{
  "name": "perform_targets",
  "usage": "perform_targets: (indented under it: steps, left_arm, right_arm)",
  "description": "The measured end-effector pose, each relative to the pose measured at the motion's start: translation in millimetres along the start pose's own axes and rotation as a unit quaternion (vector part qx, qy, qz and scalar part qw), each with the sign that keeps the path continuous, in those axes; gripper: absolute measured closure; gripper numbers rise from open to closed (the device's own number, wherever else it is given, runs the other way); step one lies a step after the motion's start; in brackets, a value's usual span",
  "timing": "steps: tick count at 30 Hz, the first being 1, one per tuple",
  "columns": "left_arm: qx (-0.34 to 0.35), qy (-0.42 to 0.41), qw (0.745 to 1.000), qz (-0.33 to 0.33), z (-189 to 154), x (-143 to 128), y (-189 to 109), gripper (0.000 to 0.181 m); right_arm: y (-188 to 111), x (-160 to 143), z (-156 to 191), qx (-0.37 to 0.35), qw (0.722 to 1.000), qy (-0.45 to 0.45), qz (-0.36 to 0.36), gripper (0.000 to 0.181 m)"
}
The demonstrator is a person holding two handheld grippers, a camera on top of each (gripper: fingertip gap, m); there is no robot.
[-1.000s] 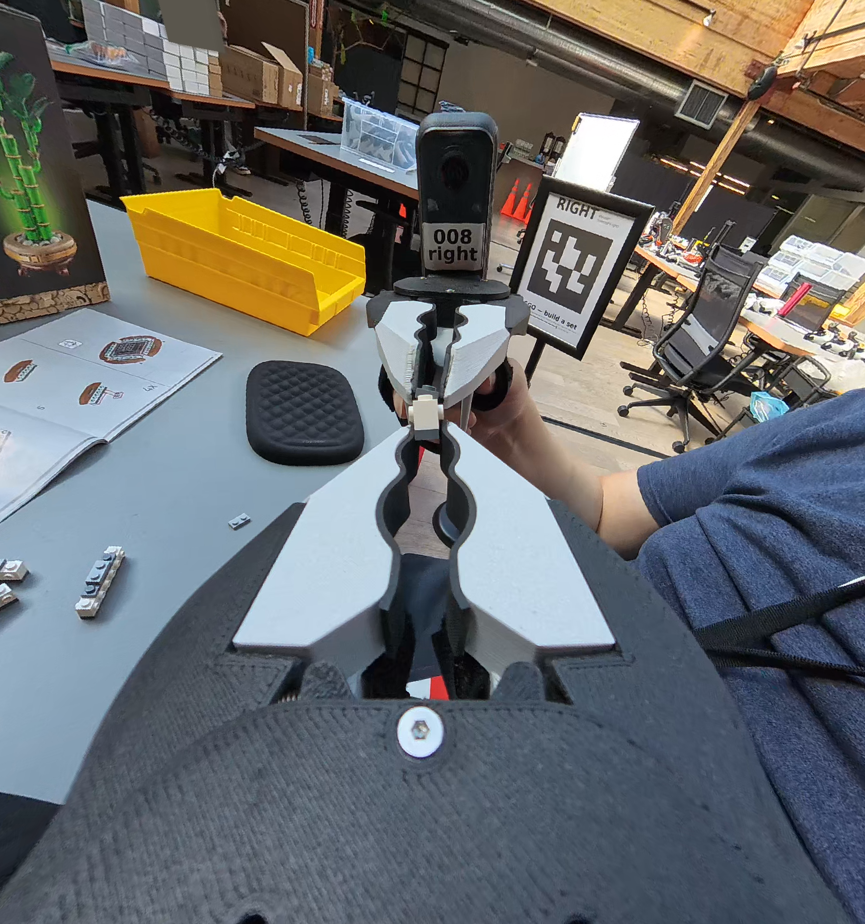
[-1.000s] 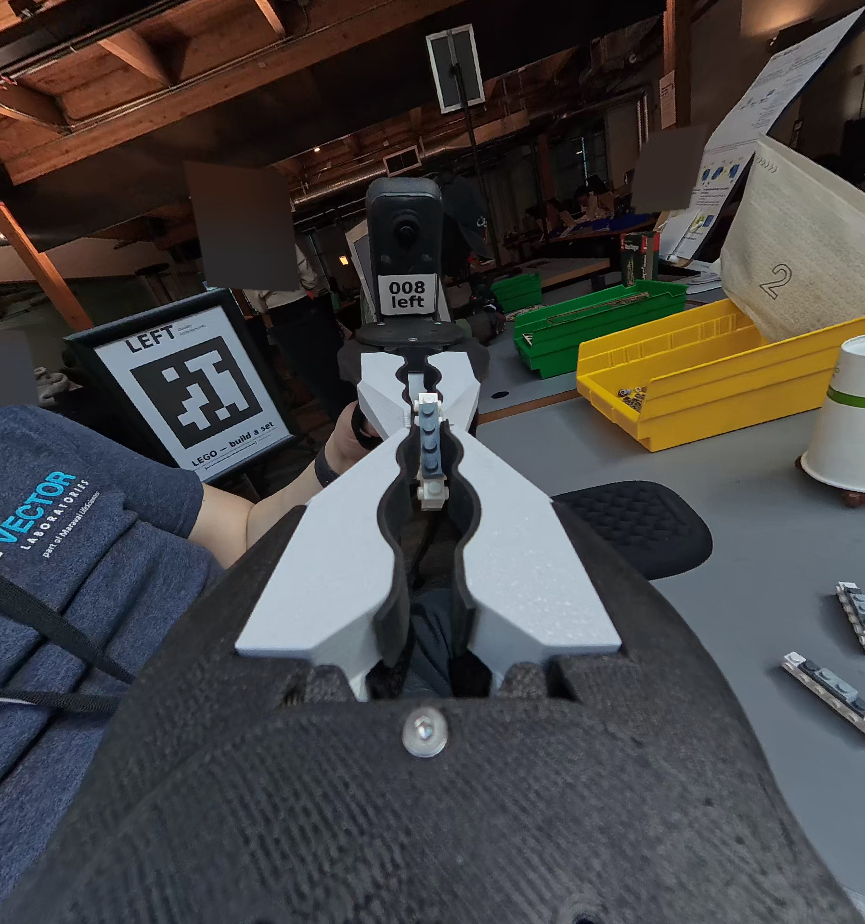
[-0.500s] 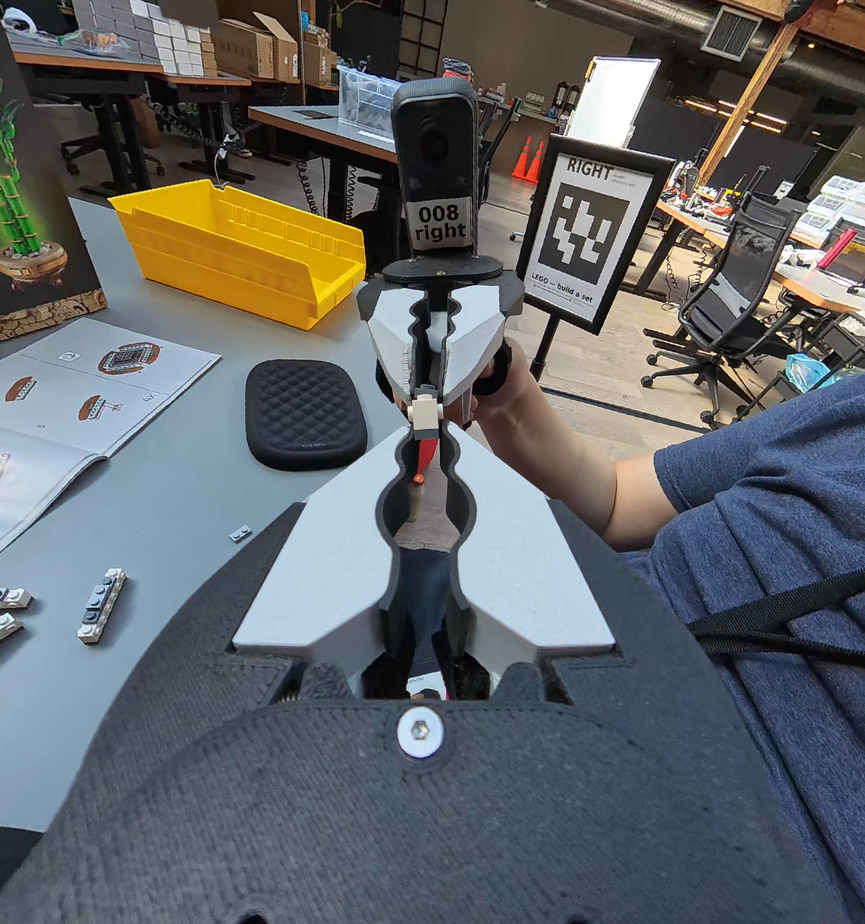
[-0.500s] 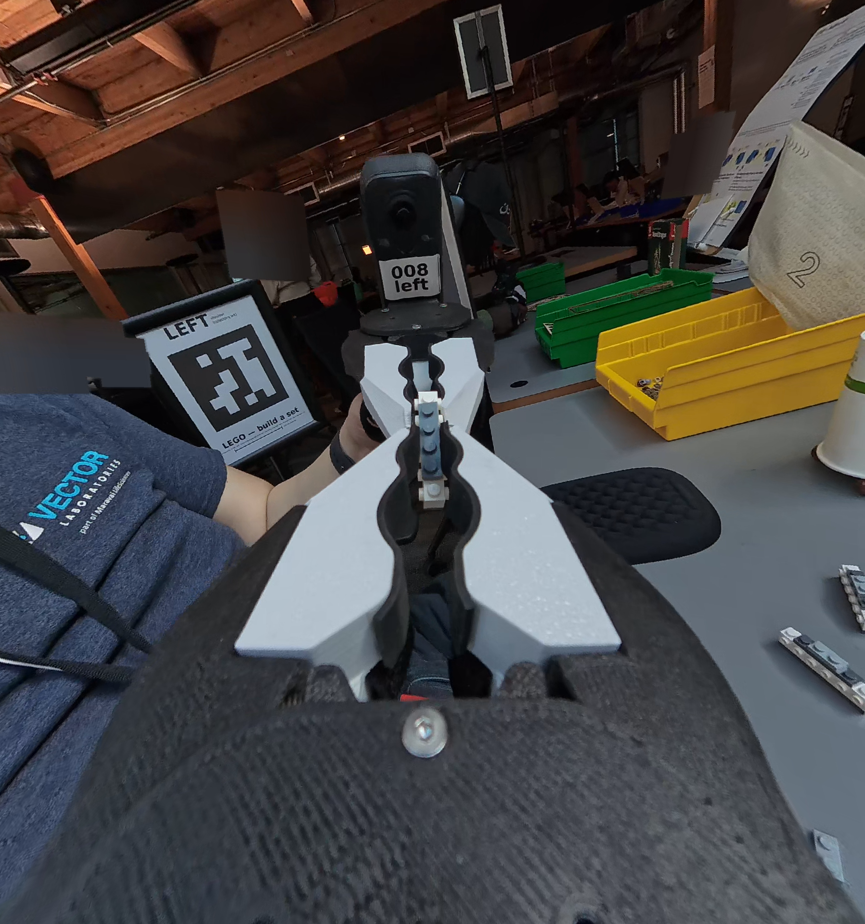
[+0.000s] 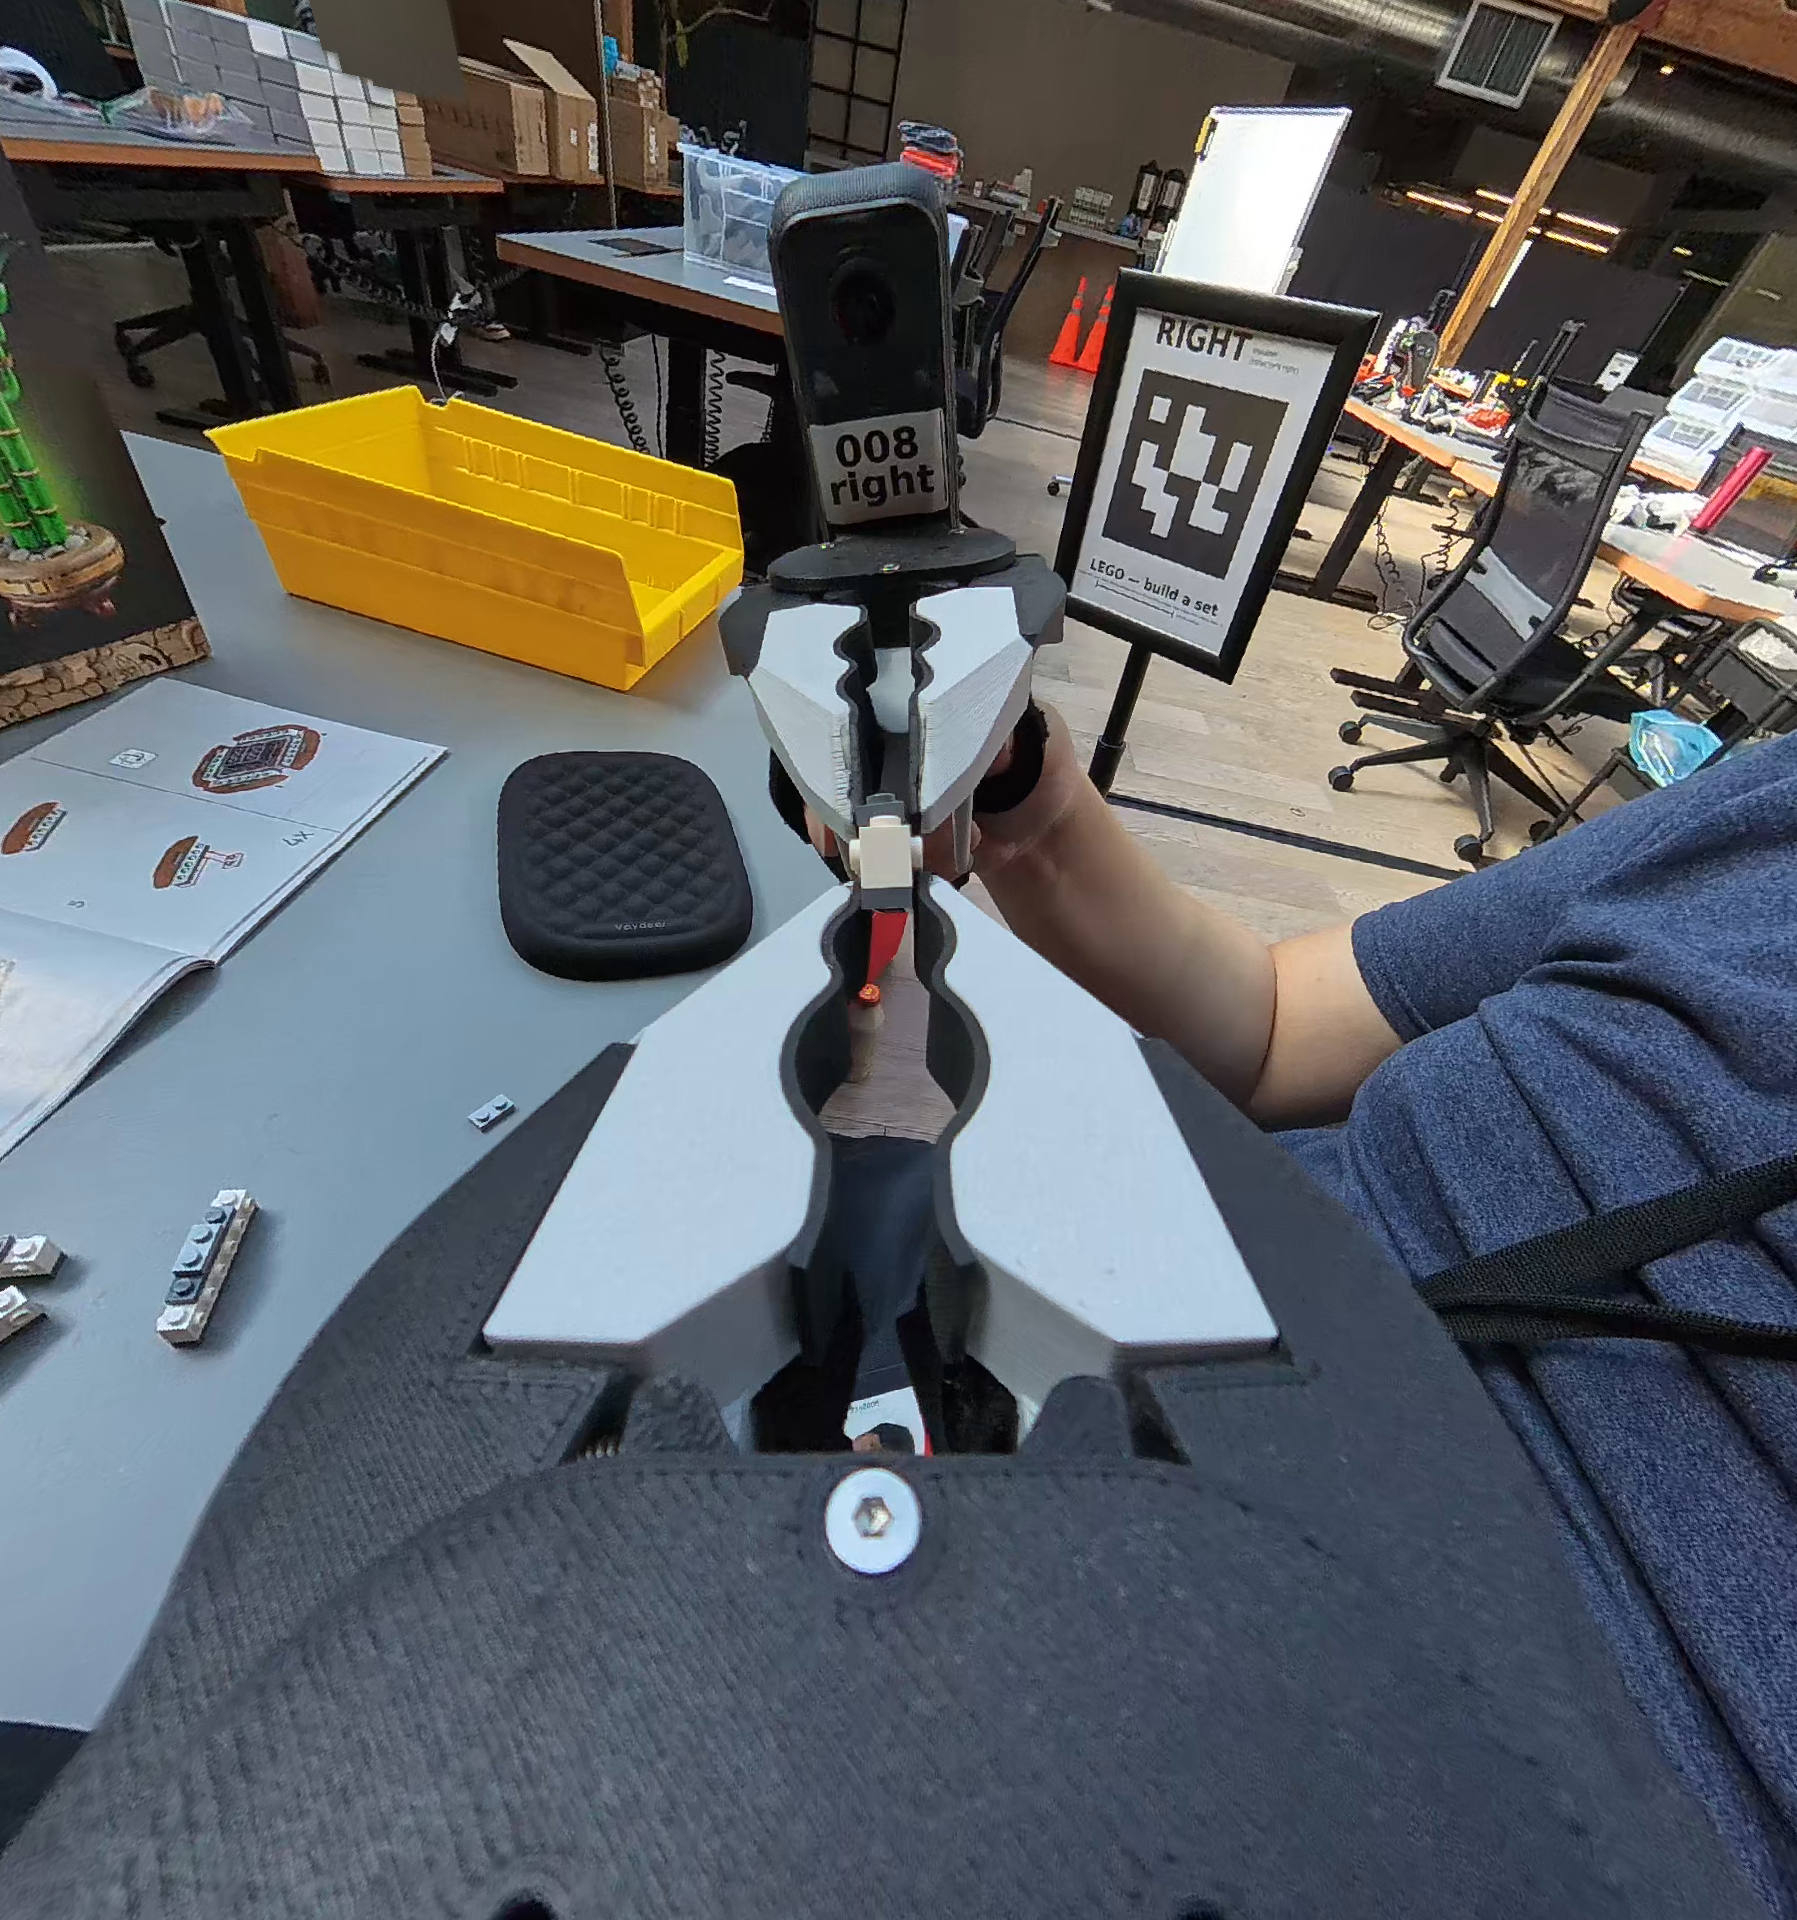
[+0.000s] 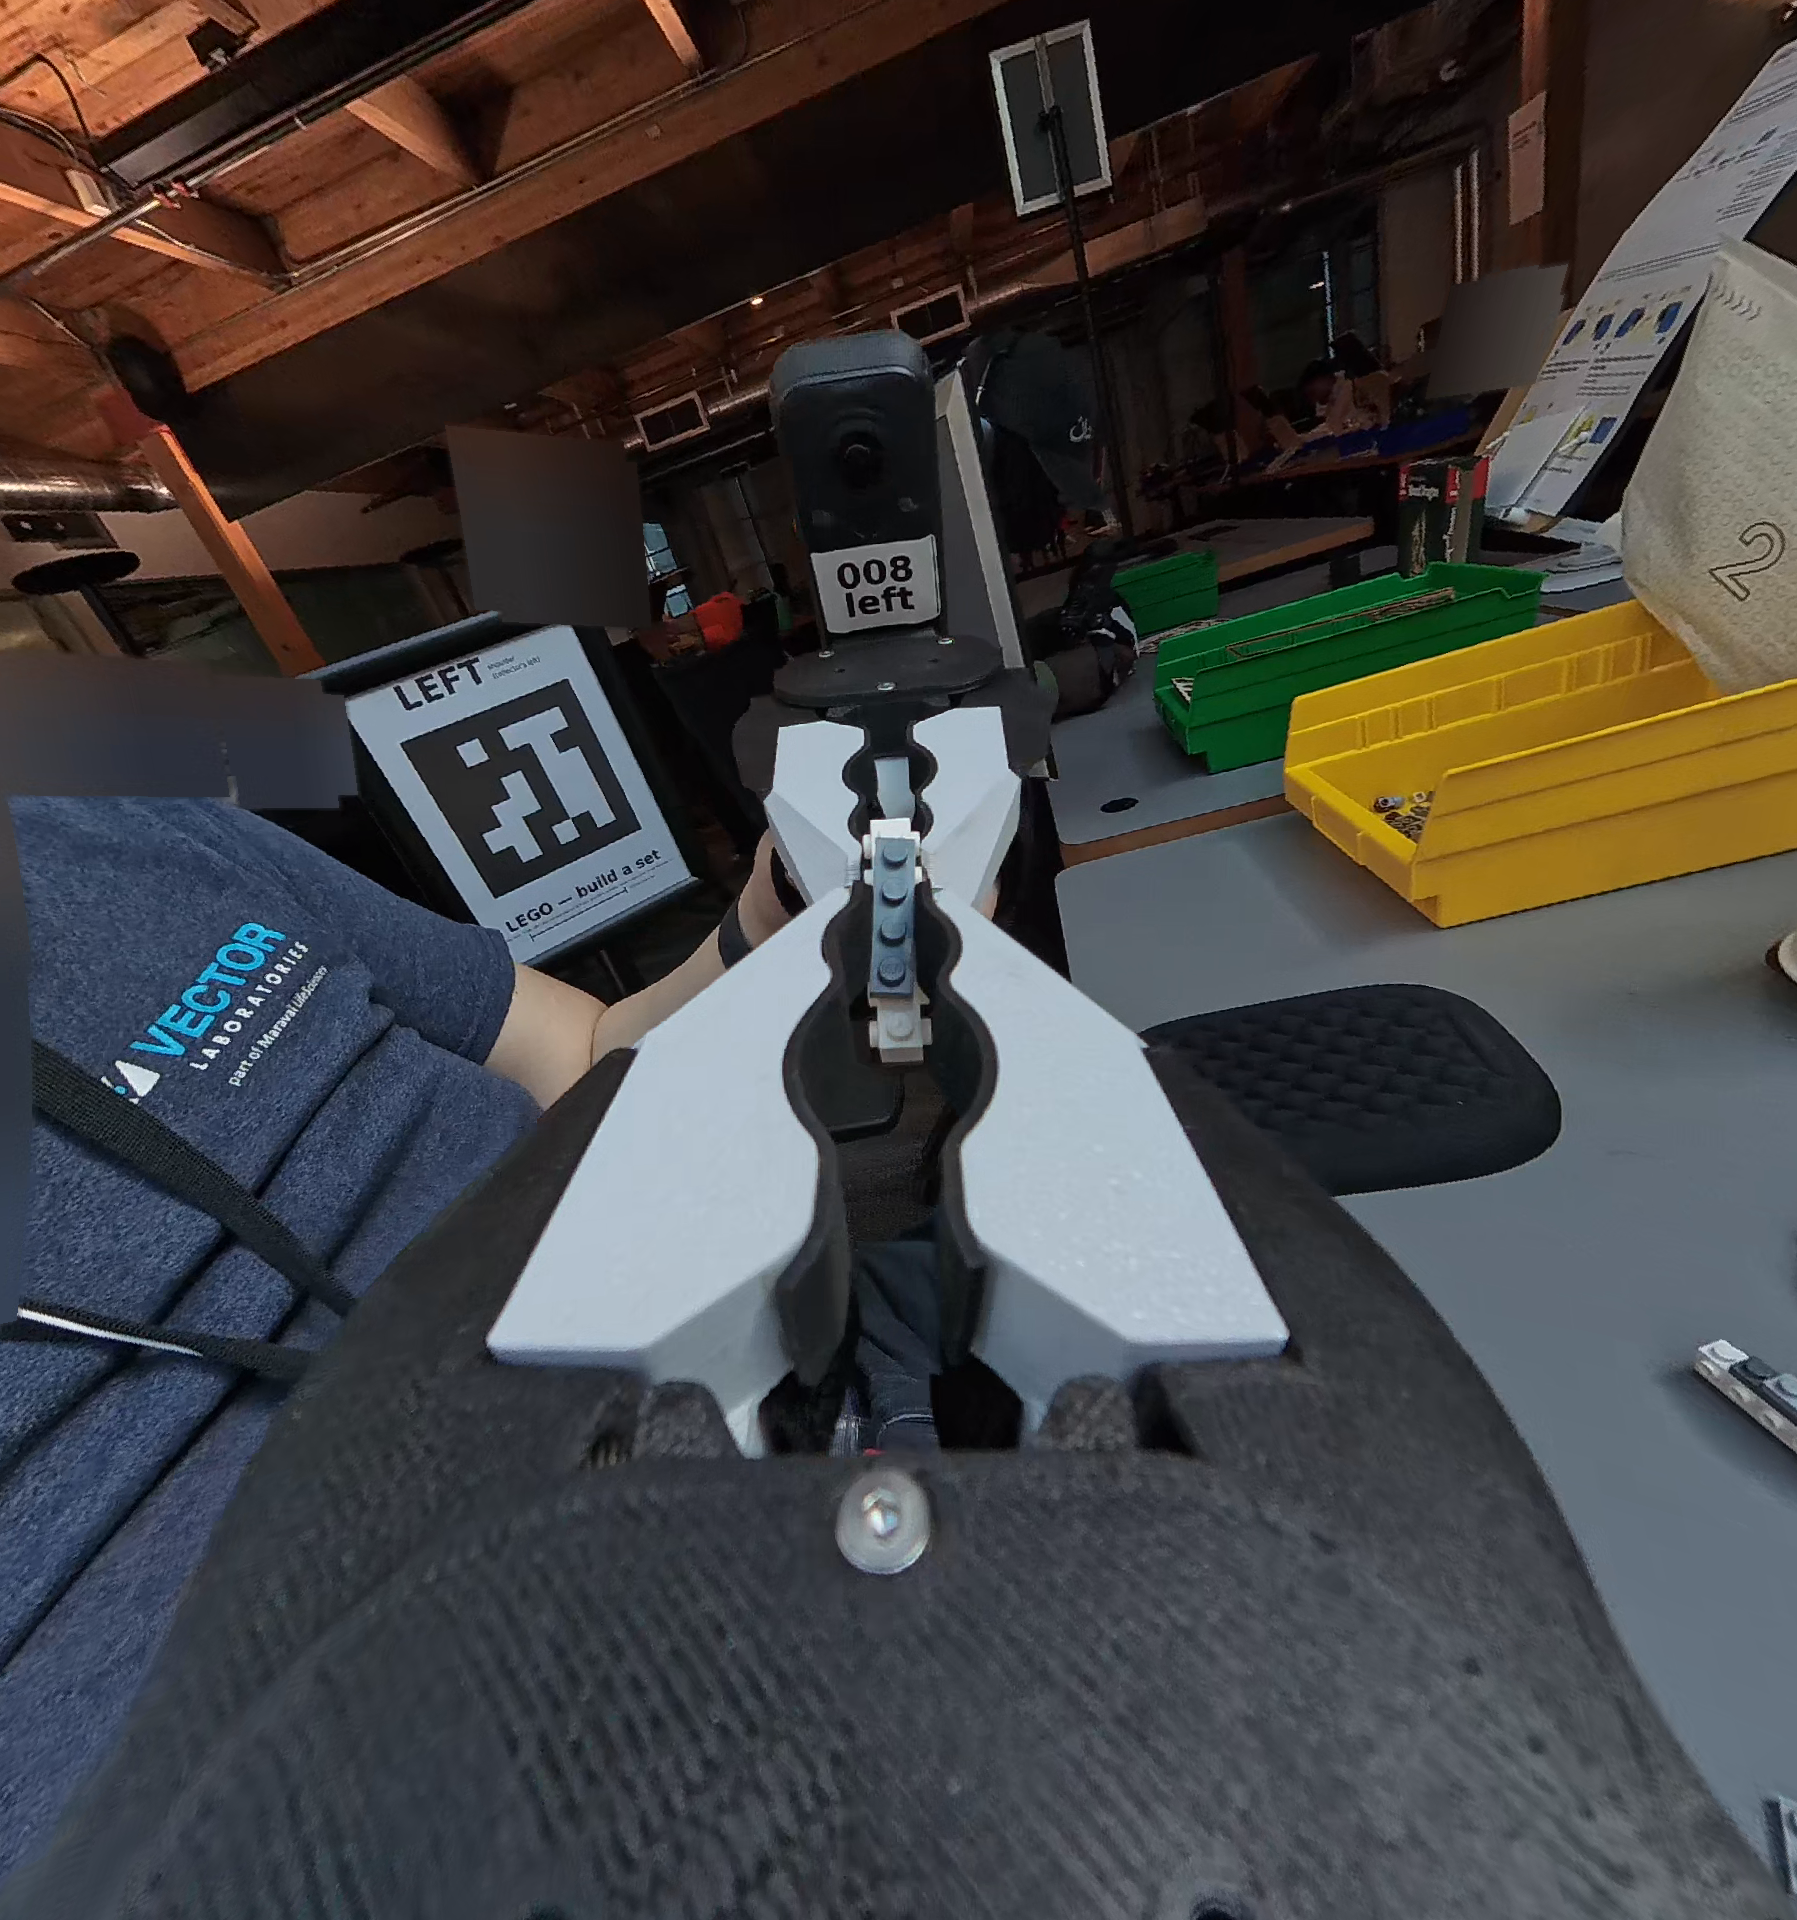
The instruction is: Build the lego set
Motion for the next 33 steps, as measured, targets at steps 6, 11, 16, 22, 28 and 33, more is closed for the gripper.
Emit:
perform_targets:
  steps: [6,11,16,22,28,33]
  left_arm:
    - [-0.02,-0.03,0.999,-0.002,2,-3,1,0.176]
    - [-0.03,-0.053,0.998,-0.001,4,-5,1,0.176]
    - [-0.021,-0.074,0.997,-0.009,7,-6,2,0.176]
    - [-0.006,-0.084,0.996,-0.012,9,-6,0,0.176]
    - [0.002,-0.089,0.996,-0.019,10,-8,-1,0.176]
    - [-0.001,-0.066,0.998,-0.014,6,-7,-1,0.176]
  right_arm:
    - [-1,-3,-5,0.023,0.999,0.029,-0.001,0.175]
    - [-2,-5,-7,0.031,0.999,0.036,0.008,0.174]
    - [-3,-5,-7,0.006,1.0,0.021,0.009,0.174]
    - [0,-4,-5,-0.026,1.0,-0.003,0.011,0.174]
    - [2,-5,-5,-0.04,0.999,-0.014,0.016,0.174]
    - [0,-5,-4,-0.01,1.0,0.002,0.011,0.174]
Point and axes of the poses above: each gripper's, where its closed fingertips meet, y out along the fingers, x out of its top, z = x × y across the jaws, the point moved 9 cm from there along -y, back along the fingers, and after that the axes turned 7 degrees about -z, right-handed, at the moved point
